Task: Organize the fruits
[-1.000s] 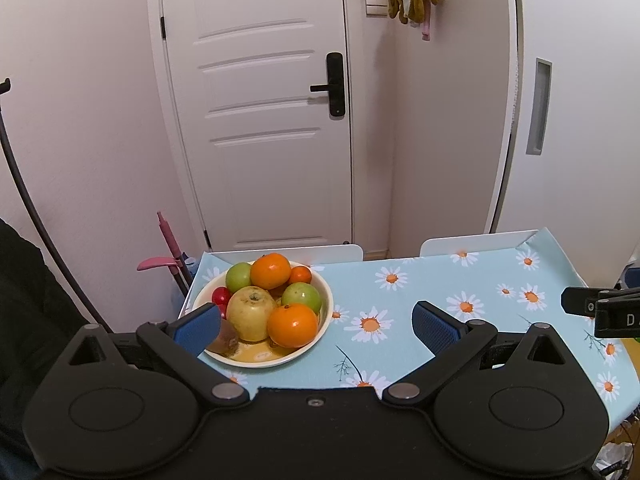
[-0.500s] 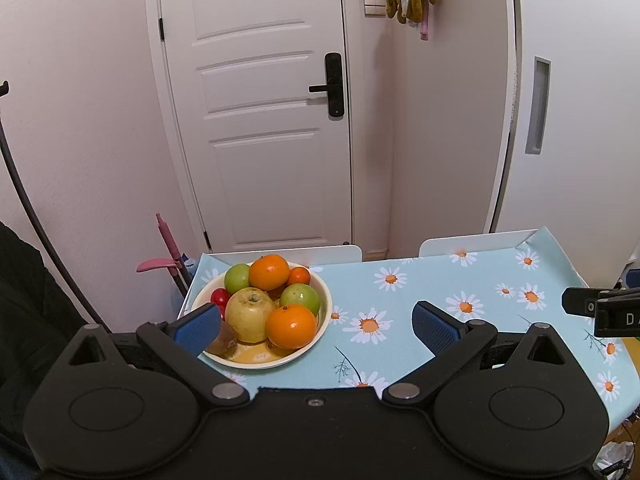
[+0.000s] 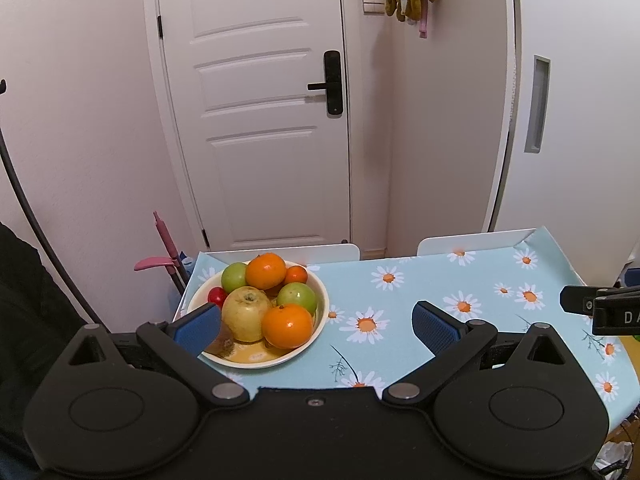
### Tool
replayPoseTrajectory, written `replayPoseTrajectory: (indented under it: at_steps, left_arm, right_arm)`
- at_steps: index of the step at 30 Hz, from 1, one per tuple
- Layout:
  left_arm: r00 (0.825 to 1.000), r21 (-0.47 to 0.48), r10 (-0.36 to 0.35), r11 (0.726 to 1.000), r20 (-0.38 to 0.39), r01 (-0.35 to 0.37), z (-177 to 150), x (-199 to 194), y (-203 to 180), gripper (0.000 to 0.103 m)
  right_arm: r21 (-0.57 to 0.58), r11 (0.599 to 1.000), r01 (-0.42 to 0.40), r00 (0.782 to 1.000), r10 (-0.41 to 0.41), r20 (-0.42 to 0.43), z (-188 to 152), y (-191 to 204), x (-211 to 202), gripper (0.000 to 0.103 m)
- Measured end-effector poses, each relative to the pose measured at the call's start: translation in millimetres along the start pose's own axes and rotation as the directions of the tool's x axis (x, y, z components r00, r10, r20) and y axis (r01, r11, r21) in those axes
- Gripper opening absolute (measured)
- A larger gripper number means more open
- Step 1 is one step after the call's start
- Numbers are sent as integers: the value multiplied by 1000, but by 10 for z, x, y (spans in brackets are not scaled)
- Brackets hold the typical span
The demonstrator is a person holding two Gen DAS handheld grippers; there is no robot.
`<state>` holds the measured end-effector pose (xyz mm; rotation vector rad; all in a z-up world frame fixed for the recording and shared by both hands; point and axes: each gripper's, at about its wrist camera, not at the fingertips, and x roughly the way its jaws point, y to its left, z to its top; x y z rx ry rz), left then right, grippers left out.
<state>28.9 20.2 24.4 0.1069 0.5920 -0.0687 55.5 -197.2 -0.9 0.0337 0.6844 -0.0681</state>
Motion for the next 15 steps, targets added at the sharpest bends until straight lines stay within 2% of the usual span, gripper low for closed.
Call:
replayPoseTrajectory:
  at_steps: [15]
  left_arm:
    - [1000, -3, -8, 1000, 21, 8, -9, -2, 21, 103]
  right_arm:
    - [0, 1000, 0, 1000, 0, -1, -1, 0, 5, 103]
